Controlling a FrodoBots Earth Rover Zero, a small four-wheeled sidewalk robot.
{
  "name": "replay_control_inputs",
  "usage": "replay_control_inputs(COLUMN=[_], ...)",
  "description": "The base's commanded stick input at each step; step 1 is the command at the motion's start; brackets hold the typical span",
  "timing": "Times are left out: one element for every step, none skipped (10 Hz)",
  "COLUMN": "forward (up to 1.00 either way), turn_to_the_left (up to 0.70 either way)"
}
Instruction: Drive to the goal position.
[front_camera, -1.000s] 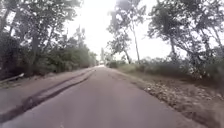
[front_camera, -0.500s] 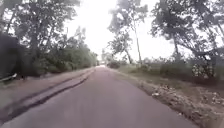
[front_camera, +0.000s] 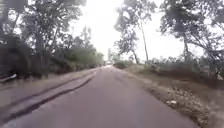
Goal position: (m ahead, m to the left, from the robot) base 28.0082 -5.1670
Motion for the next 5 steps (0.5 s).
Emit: replay_control_inputs(forward=[0.85, 0.85, 0.85, 0.74, 0.35], turn_to_the_left=[0.0, 0.0, 0.0, 0.0, 0.0])
